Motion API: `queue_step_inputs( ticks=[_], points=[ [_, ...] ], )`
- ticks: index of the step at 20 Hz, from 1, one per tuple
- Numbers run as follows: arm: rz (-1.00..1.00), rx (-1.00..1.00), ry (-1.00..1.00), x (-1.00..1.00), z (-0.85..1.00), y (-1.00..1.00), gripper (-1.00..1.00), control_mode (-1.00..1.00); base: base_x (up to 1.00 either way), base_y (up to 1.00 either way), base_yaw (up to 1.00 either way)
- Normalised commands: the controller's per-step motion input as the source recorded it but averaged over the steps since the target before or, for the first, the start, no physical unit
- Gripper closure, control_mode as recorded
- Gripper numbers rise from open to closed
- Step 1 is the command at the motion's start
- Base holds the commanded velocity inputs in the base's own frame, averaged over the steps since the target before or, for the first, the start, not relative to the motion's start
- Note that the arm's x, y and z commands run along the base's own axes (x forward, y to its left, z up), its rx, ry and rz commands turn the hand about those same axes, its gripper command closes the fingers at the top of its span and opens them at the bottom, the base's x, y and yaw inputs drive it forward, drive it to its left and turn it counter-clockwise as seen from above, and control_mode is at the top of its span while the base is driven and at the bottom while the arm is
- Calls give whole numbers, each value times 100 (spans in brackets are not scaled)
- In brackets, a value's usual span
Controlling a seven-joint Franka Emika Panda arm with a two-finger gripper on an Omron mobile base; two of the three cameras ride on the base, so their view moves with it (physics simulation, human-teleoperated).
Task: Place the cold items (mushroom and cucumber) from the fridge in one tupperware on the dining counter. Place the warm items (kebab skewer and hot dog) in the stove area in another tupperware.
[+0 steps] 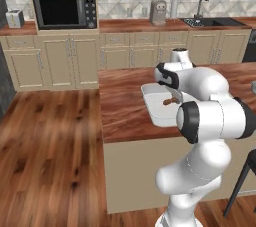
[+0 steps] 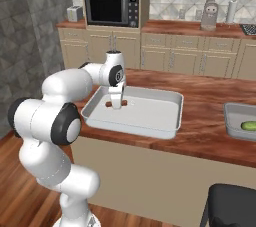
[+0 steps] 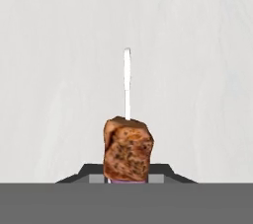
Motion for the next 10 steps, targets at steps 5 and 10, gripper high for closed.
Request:
queue_step_inputs(
  ticks=[5,10],
  points=[
    [-5,0,0,-7,0,0,-100,-100,0,0,0],
    [-7,0,0,-6,0,0,-100,-100,0,0,0]
  ],
)
